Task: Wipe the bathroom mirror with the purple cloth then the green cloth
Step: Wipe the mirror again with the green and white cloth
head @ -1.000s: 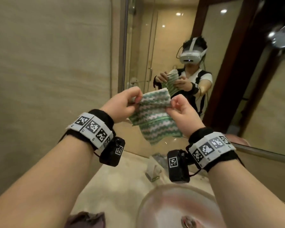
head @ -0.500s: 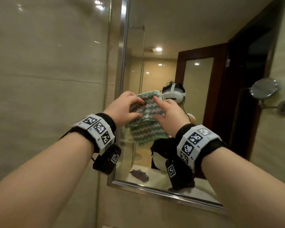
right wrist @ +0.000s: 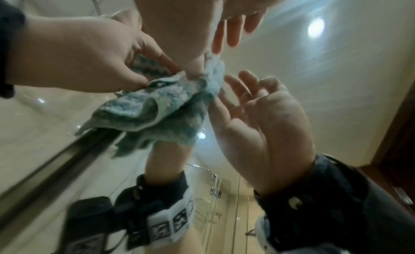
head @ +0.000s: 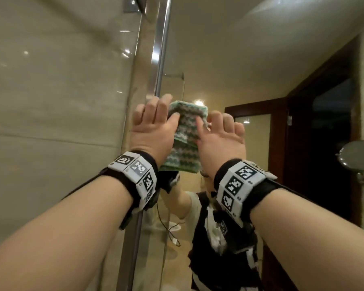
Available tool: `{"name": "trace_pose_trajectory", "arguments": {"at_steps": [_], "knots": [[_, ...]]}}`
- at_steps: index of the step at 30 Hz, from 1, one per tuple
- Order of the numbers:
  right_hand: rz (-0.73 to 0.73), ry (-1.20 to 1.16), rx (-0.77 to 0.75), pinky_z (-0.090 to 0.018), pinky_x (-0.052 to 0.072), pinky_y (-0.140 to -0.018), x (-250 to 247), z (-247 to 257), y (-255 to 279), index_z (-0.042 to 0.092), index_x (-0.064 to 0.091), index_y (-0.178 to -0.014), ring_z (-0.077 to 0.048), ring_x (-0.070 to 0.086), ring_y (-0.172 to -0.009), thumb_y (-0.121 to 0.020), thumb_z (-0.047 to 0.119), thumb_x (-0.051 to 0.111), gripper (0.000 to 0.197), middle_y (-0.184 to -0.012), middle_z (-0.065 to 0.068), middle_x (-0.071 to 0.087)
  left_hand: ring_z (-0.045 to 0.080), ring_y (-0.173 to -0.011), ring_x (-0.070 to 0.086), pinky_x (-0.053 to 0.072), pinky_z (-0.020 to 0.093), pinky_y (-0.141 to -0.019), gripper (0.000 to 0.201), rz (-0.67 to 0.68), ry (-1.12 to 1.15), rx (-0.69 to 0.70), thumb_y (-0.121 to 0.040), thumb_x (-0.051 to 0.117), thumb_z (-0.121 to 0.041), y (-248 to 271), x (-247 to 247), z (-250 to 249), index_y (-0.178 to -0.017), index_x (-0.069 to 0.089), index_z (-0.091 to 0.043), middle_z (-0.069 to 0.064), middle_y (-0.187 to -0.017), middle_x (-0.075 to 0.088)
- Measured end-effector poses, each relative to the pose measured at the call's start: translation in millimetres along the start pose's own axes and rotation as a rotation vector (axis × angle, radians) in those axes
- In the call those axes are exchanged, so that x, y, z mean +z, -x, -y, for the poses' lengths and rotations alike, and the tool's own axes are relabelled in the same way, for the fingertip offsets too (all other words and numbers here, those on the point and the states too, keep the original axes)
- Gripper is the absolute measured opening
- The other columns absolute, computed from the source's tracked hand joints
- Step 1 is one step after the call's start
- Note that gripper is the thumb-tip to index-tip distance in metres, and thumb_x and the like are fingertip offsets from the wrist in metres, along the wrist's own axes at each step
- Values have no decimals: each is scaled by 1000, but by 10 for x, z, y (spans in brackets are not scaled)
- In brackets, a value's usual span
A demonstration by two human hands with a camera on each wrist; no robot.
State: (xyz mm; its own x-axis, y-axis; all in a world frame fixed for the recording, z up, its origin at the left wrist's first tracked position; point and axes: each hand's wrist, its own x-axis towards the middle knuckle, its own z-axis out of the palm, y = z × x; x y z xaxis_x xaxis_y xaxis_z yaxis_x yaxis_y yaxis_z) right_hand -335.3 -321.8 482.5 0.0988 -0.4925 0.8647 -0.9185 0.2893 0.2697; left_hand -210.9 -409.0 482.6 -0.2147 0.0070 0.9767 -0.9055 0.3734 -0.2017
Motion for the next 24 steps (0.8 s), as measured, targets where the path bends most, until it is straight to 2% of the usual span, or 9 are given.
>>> {"name": "trace_pose_trajectory", "arguments": {"at_steps": [2,4,6,7,8,10,14,17,24], "knots": [[-46,-2,-86,-36,7,-110,5,1,-17,20,15,-147,-23,4,-134,-89,20,47,66,-147,-3,8,26,-114,33,24,37,-93,38,65,-93,32,-81,39,-20,39,78,-26,-103,70,-14,8,-130,41],[-46,-14,-195,-34,0,-114,6,25,-27,14,11,-149,-21,-2,-142,-90,16,44,68,-155,-4,2,26,-121,34,19,34,-100,51,150,-79,-2,-84,26,-21,80,48,-43,-118,62,-10,9,-136,47],[-22,38,-263,-34,-8,-114,5,40,-53,11,5,-150,-18,-7,-144,-95,18,36,64,-158,-4,-1,26,-137,26,6,34,-112,57,232,-137,-23,-90,21,-20,134,35,-16,-143,37,-9,11,-151,29],[-12,74,-269,-34,-12,-113,12,43,-74,10,2,-150,-17,-8,-144,-96,19,32,62,-158,-5,-4,23,-144,12,-4,36,-115,57,292,-182,1,-94,21,-18,150,36,18,-150,15,-9,10,-157,11],[2,101,-255,-35,-15,-112,17,40,-95,10,-3,-149,-17,-9,-144,-97,19,28,61,-157,-6,-8,20,-145,-4,-14,37,-113,58,356,-198,8,-98,19,-18,164,29,52,-150,-3,-11,7,-157,-7],[51,111,-205,-35,-19,-111,14,47,-119,12,-11,-148,-16,-12,-144,-95,18,24,64,-156,-7,-13,16,-142,-19,-23,37,-108,56,464,-175,-25,-101,12,-26,156,-25,88,-146,-19,-12,4,-154,-21],[101,243,-232,-41,-22,-110,-1,73,-137,11,-22,-144,-21,-24,-140,-94,21,20,66,-153,-8,-25,18,-139,-28,-23,38,-109,66,559,-141,-59,-97,4,-48,107,-104,54,-143,-24,-9,6,-151,-29],[161,286,-276,-42,-21,-111,-18,123,-154,9,-22,-144,-22,-25,-140,-94,21,21,67,-152,-9,-28,21,-138,-29,-23,38,-108,68,603,-150,-67,-97,4,-48,77,-128,13,-142,-25,-6,10,-150,-31],[197,281,-226,-46,-21,-110,-1,134,-162,12,-19,-146,-20,-22,-141,-95,26,19,65,-153,-6,-25,22,-139,-28,-19,37,-112,70,648,-149,-38,-97,5,-48,54,-137,29,-142,-27,-5,11,-150,-31]]}}
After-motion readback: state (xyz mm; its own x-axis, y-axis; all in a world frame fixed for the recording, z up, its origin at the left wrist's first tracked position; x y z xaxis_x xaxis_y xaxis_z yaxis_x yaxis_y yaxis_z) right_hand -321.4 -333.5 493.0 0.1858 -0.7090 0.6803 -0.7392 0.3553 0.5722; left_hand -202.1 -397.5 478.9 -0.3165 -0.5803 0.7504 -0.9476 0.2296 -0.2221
